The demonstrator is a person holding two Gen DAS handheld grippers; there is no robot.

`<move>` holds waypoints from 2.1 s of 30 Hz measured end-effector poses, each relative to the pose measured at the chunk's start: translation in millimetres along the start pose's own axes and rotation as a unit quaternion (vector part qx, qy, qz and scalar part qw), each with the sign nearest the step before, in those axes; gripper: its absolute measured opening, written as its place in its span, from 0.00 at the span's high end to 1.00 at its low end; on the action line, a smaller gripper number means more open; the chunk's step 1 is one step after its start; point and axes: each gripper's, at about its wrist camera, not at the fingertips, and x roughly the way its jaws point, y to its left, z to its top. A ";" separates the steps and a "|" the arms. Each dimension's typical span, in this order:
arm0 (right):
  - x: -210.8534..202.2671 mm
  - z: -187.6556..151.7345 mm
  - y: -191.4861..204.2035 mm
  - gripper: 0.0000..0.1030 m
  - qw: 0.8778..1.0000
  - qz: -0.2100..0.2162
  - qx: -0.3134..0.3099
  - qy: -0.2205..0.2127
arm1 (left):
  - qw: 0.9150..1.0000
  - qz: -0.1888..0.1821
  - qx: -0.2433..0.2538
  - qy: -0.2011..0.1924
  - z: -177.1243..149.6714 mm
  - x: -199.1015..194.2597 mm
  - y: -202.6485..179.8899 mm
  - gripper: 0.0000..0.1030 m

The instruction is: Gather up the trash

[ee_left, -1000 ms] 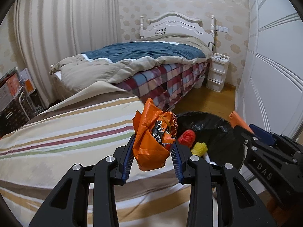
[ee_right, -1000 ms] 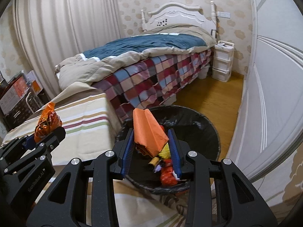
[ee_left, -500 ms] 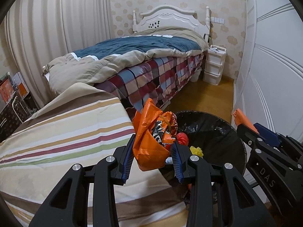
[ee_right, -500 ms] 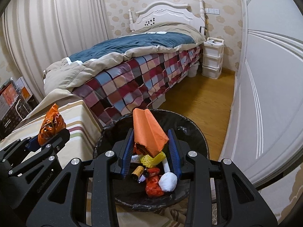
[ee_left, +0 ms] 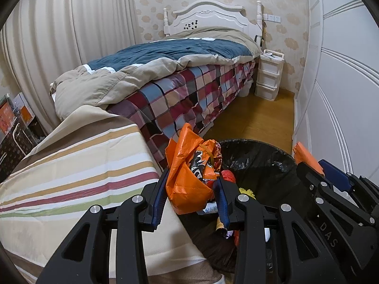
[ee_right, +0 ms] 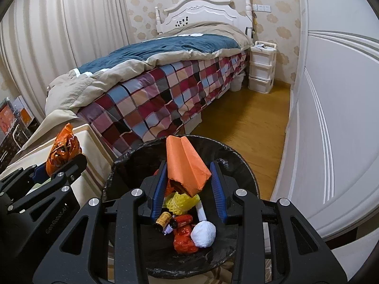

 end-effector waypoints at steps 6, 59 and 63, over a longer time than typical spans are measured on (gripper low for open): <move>7.0 -1.6 -3.4 0.65 1.000 -0.005 0.002 0.008 | 1.000 0.001 0.005 0.004 1.9 3.9 -3.9 0.57; -124.1 -37.4 19.3 0.05 0.998 -0.009 -0.008 -0.054 | 0.994 0.056 -0.056 -0.077 -50.1 -132.0 63.1 0.13; -136.3 -45.2 28.2 0.05 0.998 0.004 -0.018 -0.060 | 0.992 0.062 -0.066 -0.085 -59.1 -147.6 71.0 0.13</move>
